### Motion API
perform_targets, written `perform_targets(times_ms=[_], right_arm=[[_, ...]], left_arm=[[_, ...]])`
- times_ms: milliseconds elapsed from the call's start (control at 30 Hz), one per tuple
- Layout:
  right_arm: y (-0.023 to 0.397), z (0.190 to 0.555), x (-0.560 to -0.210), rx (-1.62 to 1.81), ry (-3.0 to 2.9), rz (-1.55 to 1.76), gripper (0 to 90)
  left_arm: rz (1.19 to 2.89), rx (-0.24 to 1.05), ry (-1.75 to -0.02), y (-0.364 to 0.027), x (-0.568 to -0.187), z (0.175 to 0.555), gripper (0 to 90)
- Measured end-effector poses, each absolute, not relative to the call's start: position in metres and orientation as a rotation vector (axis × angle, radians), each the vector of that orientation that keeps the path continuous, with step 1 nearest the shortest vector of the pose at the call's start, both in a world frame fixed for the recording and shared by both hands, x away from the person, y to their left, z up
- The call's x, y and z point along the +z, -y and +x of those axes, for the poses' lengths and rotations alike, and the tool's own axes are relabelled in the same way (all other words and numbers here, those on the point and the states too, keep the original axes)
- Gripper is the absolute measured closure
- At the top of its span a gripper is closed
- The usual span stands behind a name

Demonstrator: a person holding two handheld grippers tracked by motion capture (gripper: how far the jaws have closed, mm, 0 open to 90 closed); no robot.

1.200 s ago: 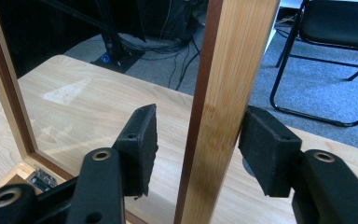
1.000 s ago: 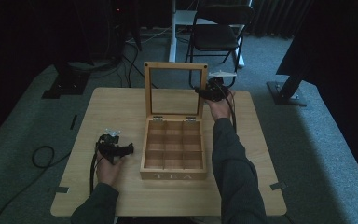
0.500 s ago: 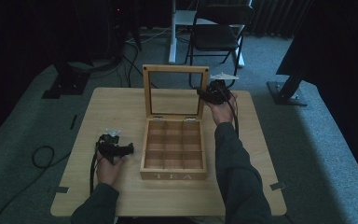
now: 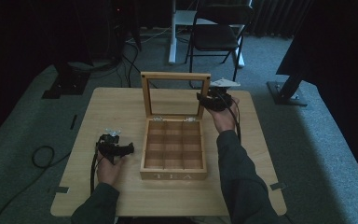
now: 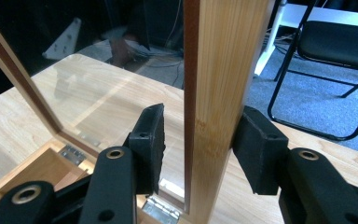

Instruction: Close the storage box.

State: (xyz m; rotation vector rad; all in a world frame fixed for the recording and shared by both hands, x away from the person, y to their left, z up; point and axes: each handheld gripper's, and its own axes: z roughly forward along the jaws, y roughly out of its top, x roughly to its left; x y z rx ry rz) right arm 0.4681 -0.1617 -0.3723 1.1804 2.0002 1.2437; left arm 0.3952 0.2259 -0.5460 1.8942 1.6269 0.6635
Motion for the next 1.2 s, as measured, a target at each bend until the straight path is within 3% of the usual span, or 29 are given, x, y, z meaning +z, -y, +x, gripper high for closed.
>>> perform_targets(times_ms=[867,1200], right_arm=[[0.164,0.414,-0.349,1.243,-2.037,1.091,50.1],[0.174,0.401,-0.34,1.272,-2.02,1.123,52.7]], left_arm=[[1.898,0.657,-1.629,-0.226,-0.546,0.395,1.6],[1.894,0.659,-1.629,-0.226,-0.546,0.395,1.6]])
